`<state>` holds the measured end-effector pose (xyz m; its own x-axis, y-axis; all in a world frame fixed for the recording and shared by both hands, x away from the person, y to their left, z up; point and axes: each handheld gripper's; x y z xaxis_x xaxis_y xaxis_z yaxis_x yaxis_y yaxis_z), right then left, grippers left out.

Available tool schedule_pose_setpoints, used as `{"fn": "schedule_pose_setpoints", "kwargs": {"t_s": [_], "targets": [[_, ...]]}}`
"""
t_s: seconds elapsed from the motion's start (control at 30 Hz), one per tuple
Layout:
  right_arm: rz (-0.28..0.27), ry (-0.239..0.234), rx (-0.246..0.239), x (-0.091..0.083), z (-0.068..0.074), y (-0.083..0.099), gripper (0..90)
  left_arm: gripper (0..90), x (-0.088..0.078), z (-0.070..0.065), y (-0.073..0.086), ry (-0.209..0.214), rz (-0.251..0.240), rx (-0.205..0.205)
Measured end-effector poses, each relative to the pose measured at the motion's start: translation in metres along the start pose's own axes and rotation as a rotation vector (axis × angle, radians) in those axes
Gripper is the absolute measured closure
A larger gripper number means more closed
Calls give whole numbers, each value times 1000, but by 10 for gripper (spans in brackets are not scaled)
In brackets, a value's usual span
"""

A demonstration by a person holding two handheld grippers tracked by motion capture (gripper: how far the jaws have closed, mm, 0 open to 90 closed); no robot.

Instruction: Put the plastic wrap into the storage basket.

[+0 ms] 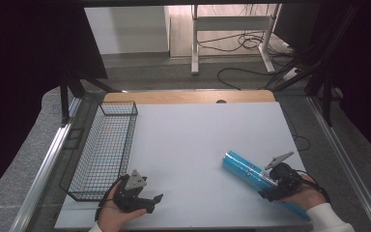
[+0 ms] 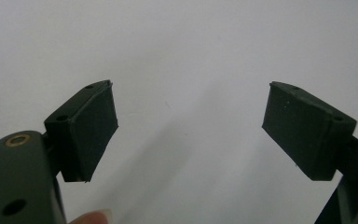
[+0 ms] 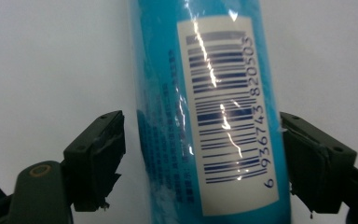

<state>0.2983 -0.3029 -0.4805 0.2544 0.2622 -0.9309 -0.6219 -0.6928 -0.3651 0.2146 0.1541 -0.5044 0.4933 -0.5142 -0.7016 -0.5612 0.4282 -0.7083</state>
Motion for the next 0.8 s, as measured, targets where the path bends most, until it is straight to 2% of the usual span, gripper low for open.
{"fn": "schedule_pose_setpoints", "kwargs": {"t_s": [0.17,0.23,0.43,0.5,0.6,0.8], "targets": [[21,18,-9,1,-2,1,265,174,0,0,0,1,-1,0],[50,39,-21,5,-1,1,287,174,-1,0,0,0,-2,2],[88,30,-45,8,-2,-2,305,174,0,-1,0,0,0,1],[88,29,-49,8,-2,-3,307,174,0,-1,0,1,0,2],[73,-3,-51,7,-7,-2,312,174,0,-1,0,0,-1,1],[46,-38,-27,4,-11,-2,317,174,0,0,0,-1,-3,-5]]}}
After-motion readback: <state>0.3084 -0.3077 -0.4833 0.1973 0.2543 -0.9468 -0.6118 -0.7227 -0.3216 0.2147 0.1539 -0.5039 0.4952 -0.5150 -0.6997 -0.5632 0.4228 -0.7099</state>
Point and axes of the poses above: each handheld gripper's, and its own axes: x roughly forward along the jaws, y roughly out of its underside, z roughly to its left, and after that the axes turned 2 degrees about -z, right-handed
